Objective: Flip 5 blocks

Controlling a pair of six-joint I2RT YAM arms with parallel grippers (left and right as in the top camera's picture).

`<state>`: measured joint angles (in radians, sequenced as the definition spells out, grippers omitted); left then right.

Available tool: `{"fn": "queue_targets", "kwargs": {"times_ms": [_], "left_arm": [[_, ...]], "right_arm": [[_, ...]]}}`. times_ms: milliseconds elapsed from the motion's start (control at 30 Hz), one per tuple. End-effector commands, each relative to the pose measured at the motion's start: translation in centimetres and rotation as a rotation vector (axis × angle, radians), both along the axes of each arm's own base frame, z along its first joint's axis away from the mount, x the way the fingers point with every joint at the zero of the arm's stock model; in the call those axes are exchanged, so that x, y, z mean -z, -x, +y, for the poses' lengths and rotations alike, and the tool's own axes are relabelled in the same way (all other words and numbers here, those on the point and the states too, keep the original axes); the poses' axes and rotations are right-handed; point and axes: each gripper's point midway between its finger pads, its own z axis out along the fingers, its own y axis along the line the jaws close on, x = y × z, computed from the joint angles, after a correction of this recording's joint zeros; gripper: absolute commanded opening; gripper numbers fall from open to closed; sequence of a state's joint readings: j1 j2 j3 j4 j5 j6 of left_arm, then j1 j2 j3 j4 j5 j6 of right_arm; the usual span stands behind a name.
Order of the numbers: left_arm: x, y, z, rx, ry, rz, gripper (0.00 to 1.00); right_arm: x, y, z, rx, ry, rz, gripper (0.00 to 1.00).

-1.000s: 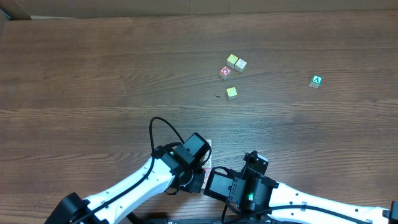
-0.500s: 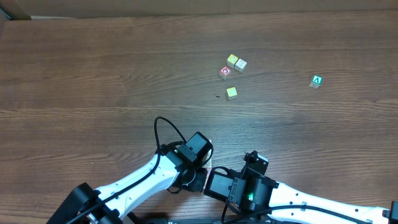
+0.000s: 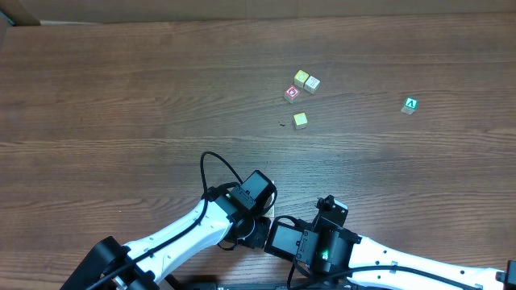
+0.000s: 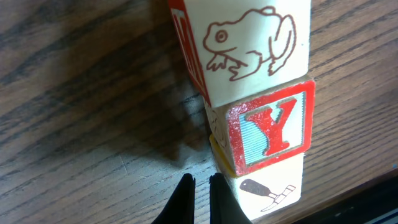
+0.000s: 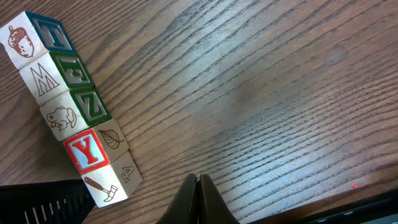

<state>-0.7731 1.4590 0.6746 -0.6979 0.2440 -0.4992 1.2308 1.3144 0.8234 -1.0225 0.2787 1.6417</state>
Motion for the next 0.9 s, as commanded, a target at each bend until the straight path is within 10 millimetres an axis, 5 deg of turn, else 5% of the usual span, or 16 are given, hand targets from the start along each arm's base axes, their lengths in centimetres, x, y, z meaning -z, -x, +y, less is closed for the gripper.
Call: {"fn": "queue_targets", "kwargs": {"times_ms": [0, 133, 233, 300, 533, 700, 833, 867], "left_arm": [[0.2, 0.5, 0.1, -0.001, -0.006, 0.016, 0.04], [-0.5, 0.1, 0.8, -0.018, -0.032, -0.018, 0.04], [-3.1, -0.9, 1.7, -0.052, -0.048, -0.107, 0.04], [-5.5, -1.5, 2.1, -0.074, -0.034, -0.179, 0.05], [-18.8, -2.2, 5.2, -0.157, 0.117, -0.522, 0.04], [-27.1, -1.0, 10.4, -0.253, 0.155, -0.761, 0.04], [-31.3, 0.8, 13.6, -0.298, 0.192, -0.869, 0.04], [-31.9, 1.2, 14.1, -0.295, 0.202, -0.885, 0.04]], "right_arm": [[-0.1, -0.2, -0.4, 0.015, 0.001, -0.011, 0.04], [-0.1, -0.2, -0.3, 0.015, 0.000, -0.014, 0.04], [-0.2, -0.3, -0.4, 0.019, 0.001, -0.020, 0.04], [-0.2, -0.3, -0.4, 0.019, 0.001, -0.020, 0.04], [-1.2, -0.8, -0.7, 0.009, 0.013, -0.052, 0.04], [-6.4, -2.5, -1.1, -0.088, 0.051, -0.167, 0.24], [-12.4, -3.6, -1.5, -0.173, 0.079, -0.257, 0.49], [-13.9, -3.6, -1.7, -0.191, 0.079, -0.268, 0.63]]}}
